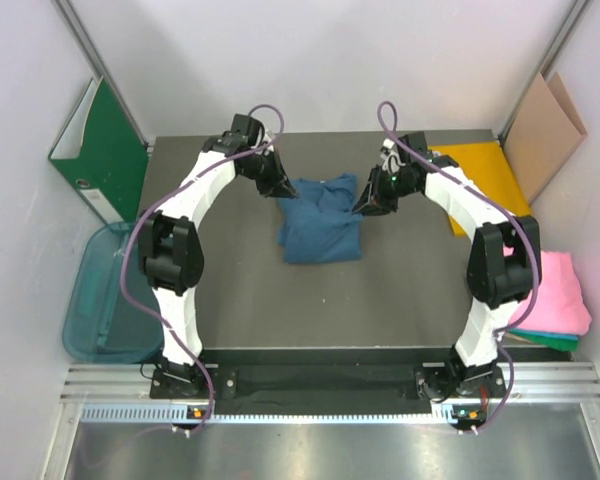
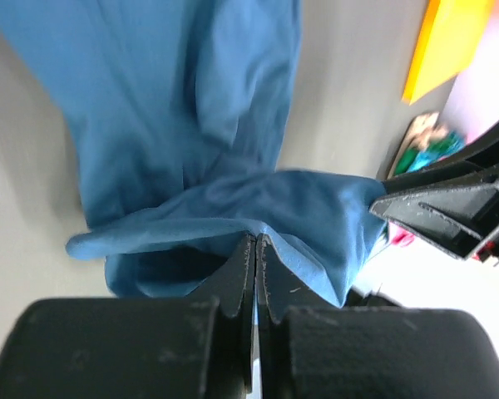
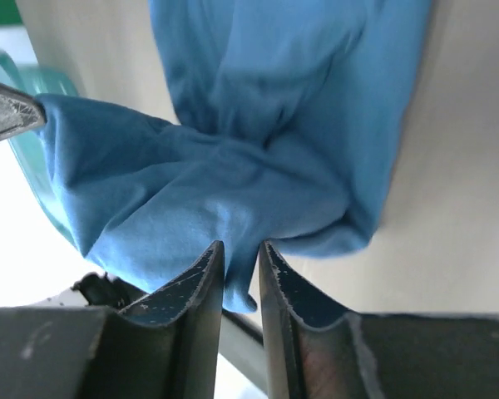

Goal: Fold and stack the t-shirts
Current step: Fold the long partially folded tshirt into a neat square

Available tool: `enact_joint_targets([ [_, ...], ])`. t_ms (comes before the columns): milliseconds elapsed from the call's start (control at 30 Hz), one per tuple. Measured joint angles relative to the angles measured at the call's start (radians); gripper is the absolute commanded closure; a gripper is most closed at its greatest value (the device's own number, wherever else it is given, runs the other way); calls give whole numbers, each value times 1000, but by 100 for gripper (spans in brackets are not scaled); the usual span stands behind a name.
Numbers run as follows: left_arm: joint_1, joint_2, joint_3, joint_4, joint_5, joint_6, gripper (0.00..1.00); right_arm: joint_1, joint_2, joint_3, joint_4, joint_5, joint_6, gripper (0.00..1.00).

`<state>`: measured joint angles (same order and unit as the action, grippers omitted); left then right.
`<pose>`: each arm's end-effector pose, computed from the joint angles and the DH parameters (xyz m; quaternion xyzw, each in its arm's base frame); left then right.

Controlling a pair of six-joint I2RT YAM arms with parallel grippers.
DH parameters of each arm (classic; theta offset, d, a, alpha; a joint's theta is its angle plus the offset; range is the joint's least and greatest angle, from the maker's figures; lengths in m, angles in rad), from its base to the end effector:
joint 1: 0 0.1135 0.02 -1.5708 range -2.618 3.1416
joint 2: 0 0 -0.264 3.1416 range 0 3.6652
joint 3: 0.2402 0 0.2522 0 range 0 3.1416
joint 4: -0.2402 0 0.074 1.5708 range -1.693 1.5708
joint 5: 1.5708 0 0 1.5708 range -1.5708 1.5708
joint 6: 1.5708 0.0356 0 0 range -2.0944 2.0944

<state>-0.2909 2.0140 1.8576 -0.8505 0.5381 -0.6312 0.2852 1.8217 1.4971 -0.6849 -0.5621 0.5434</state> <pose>0.4167 -0.1438 0.2847 -0.0839 0.9251 -0.3480 0.1266 0.3711 0.1286 0.2598 0.0427 0.9254 0.3511 0.1363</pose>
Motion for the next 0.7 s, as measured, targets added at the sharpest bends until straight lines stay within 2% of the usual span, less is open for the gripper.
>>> enact_joint_targets([
  [333, 53, 180, 200, 95, 27, -66, 100, -53, 288, 279, 55, -79, -27, 73],
  [700, 69, 340, 235, 224, 68, -175, 100, -69, 446, 445, 136, -87, 15, 73],
])
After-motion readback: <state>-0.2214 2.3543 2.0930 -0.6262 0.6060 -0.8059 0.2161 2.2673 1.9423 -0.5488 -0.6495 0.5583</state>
